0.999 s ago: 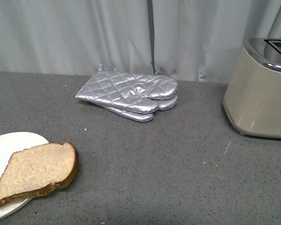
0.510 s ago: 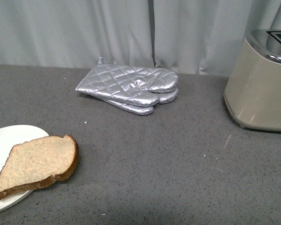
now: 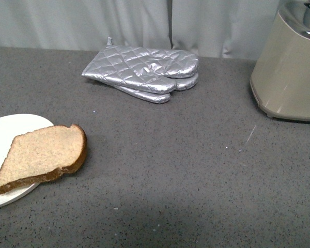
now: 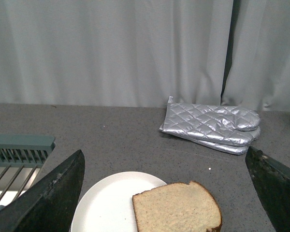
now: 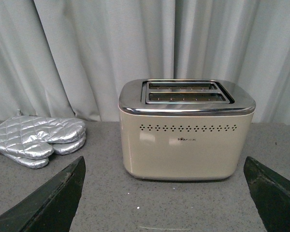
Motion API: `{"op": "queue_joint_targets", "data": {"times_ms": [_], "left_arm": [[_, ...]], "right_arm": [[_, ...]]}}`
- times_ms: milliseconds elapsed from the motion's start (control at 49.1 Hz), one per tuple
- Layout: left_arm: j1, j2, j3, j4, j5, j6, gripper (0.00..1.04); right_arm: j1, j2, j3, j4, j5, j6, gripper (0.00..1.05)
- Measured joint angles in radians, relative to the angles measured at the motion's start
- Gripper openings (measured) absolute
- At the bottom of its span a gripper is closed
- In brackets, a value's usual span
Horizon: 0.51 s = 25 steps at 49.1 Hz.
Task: Put bread into toaster
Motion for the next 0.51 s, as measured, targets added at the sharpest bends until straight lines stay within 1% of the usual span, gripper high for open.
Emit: {"op": "queue_joint_targets", "data": {"times_ms": [510], "left_arm": [[0.000, 0.000, 0.000, 0.000, 0.000, 0.000, 0.98]], "right_arm": [[0.000, 0.000, 0.000, 0.000, 0.000, 0.000, 0.95]]}}
